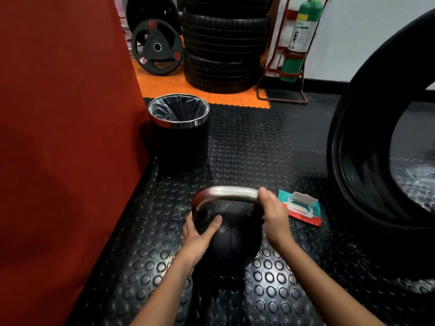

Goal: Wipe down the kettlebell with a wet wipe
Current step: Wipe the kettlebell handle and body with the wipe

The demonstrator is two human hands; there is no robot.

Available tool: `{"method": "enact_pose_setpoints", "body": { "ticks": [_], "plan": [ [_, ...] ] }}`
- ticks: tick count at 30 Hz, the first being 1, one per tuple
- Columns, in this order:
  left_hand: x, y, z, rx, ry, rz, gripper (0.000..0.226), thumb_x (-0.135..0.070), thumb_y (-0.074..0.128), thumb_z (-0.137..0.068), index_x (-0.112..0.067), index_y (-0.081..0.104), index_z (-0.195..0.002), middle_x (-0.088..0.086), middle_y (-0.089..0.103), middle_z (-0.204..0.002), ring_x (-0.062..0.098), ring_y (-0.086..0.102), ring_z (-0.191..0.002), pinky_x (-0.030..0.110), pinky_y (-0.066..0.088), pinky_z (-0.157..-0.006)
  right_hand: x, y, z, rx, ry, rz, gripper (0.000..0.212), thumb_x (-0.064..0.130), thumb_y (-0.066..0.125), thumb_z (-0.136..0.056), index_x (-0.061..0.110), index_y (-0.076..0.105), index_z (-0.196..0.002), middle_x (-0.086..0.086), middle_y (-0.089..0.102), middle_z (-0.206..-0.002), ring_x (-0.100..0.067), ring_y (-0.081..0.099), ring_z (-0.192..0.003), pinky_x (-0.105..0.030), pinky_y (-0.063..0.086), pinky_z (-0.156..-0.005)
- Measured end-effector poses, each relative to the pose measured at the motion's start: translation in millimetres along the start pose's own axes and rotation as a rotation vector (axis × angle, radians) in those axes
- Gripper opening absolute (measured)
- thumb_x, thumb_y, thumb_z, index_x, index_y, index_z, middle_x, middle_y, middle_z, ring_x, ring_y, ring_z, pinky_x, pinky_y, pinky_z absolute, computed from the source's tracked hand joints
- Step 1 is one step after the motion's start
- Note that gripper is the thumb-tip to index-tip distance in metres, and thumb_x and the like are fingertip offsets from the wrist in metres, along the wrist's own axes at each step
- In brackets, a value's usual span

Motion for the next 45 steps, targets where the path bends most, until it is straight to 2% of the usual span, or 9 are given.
{"method": "enact_pose_setpoints", "body": {
  "ticks": [3, 7, 14, 17, 24, 29, 36, 41, 45],
  "plan": [
    [-1.1, 0.6, -0.2, 0.015, -0.008, -0.005, 0.122, -0.092, 0.063, -0.046, -0.044, 0.016, -0.148, -0.009, 0.018, -0.156, 0.022, 0.024, -0.143, 0.047, 0.025, -0.117, -23.2, 13.0, 8.0, 0.098, 0.347, -0.56, 0.074, 0.071, 0.044, -0.089, 0.001, 0.07, -0.088, -0.016, 0.07, -0.076, -0.023, 0.067, -0.071, -0.036, 0.054, -0.076],
    [-1.5, 1.3, 0.6, 0.011, -0.016, -0.001, 0.118, -0.088, 0.062, -0.055, -0.044, 0.01, -0.151, -0.007, 0.009, -0.16, 0.023, 0.018, -0.146, 0.045, 0.021, -0.119, -16.1, 16.1, 3.6, 0.165, 0.364, -0.631, 0.077, 0.056, 0.023, -0.104, -0.003, 0.068, -0.083, -0.01, 0.069, -0.063, -0.015, 0.066, -0.057, -0.025, 0.053, -0.059],
    [-1.1, 0.0, -0.4, -0.013, 0.022, 0.022, 0.112, -0.091, 0.065, -0.045, -0.048, 0.027, -0.141, -0.007, 0.03, -0.145, 0.018, 0.034, -0.136, 0.044, 0.03, -0.115, 62.1, 14.9, 4.5, -0.023, -0.323, 0.32, 0.047, 0.059, 0.03, -0.099, 0.027, 0.051, -0.071, 0.004, 0.06, -0.074, -0.02, 0.055, -0.075, -0.048, 0.046, -0.078],
    [-4.7, -1.9, -0.5, -0.05, 0.039, 0.026, 0.114, -0.083, 0.065, -0.043, -0.042, 0.028, -0.143, -0.006, 0.031, -0.14, 0.016, 0.035, -0.132, 0.036, 0.03, -0.113, 94.5, 51.3, 16.5, 0.051, -0.517, 0.722, 0.052, 0.063, 0.033, -0.097, 0.023, 0.066, -0.101, 0.003, 0.064, -0.093, -0.022, 0.056, -0.091, -0.045, 0.039, -0.101],
    [62.8, 5.5, -74.8, -0.038, 0.041, -0.025, 0.097, -0.091, 0.053, -0.06, -0.032, 0.043, -0.137, 0.012, 0.05, -0.136, 0.028, 0.048, -0.128, 0.051, 0.043, -0.105, 111.1, 115.0, 39.2, 0.248, -0.73, 0.988, 0.07, 0.068, 0.028, -0.097, 0.01, 0.061, -0.118, -0.002, 0.056, -0.103, -0.025, 0.048, -0.101, -0.044, 0.027, -0.116],
    [-1.0, -3.2, -8.2, -0.08, 0.037, -0.026, 0.108, -0.074, 0.071, -0.052, -0.036, 0.027, -0.144, -0.007, 0.032, -0.133, 0.018, 0.04, -0.126, 0.032, 0.034, -0.106, 102.3, 71.4, 26.2, 0.06, -0.624, 0.789, 0.052, 0.06, 0.04, -0.097, 0.02, 0.067, -0.114, 0.002, 0.062, -0.099, -0.022, 0.053, -0.094, -0.039, 0.038, -0.097],
    [-3.0, -3.8, 2.4, -0.026, -0.019, 0.022, 0.112, -0.089, 0.068, -0.042, -0.043, 0.03, -0.136, -0.007, 0.036, -0.142, 0.019, 0.043, -0.128, 0.041, 0.036, -0.112, 37.4, 10.0, 3.6, 0.008, -0.275, 0.297, 0.039, 0.056, 0.032, -0.102, 0.03, 0.058, -0.088, 0.01, 0.06, -0.086, -0.016, 0.056, -0.085, -0.041, 0.044, -0.081],
    [-1.9, -4.5, 1.2, 0.003, -0.028, 0.063, 0.104, -0.086, 0.071, -0.044, -0.048, 0.031, -0.131, -0.007, 0.038, -0.141, 0.021, 0.047, -0.124, 0.044, 0.041, -0.108, -22.6, 10.9, 12.1, 0.021, 0.289, -0.55, 0.062, 0.058, 0.04, -0.101, 0.007, 0.072, -0.089, -0.009, 0.071, -0.082, -0.018, 0.069, -0.076, -0.032, 0.055, -0.077],
    [-2.0, -3.3, -1.8, 0.017, -0.038, 0.089, 0.096, -0.084, 0.075, -0.045, -0.052, 0.034, -0.126, -0.008, 0.041, -0.14, 0.02, 0.051, -0.122, 0.044, 0.046, -0.105, -35.3, 15.4, 19.2, 0.036, 0.379, -0.663, 0.067, 0.052, 0.029, -0.106, 0.0, 0.068, -0.095, -0.011, 0.066, -0.077, -0.014, 0.065, -0.066, -0.028, 0.054, -0.069]
  ]
}}
Point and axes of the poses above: each hand's wrist, its own z-axis away from the middle knuckle, its own y-axis out of the palm, x = y × z, the point moved 8 cm from there along -z, towards the middle knuckle
